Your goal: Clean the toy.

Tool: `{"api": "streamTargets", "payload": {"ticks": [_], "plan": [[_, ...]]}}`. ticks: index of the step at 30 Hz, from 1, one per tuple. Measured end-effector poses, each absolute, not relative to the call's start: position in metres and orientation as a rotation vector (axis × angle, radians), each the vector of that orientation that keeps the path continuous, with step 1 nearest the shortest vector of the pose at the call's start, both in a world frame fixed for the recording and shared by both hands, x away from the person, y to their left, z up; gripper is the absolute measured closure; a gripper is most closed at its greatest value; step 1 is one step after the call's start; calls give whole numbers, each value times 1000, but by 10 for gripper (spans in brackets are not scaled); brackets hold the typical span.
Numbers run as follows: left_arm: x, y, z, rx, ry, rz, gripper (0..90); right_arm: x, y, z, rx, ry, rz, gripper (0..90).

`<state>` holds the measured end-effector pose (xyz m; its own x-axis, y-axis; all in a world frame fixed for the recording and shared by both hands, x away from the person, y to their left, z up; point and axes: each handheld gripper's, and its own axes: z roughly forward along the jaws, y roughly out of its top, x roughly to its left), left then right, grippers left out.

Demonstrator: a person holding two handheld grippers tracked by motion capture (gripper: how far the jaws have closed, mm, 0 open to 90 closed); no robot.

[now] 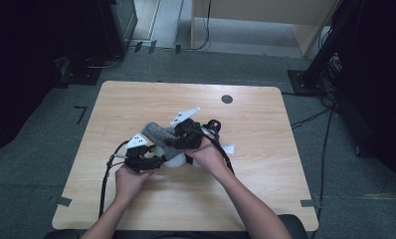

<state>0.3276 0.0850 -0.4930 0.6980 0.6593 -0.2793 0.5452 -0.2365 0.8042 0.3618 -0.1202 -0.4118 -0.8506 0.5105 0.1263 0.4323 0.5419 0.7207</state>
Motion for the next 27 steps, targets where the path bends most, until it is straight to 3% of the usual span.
{"api": "streamTargets", "payload": {"ticks": [19, 27], "plan": [[328, 84, -491, 1931, 937, 139, 330, 400, -186, -420, 1114, 2557, 1260, 767], [329, 83, -491, 1948, 936, 148, 326, 399, -220, -404, 1175, 2413, 1302, 768]]}}
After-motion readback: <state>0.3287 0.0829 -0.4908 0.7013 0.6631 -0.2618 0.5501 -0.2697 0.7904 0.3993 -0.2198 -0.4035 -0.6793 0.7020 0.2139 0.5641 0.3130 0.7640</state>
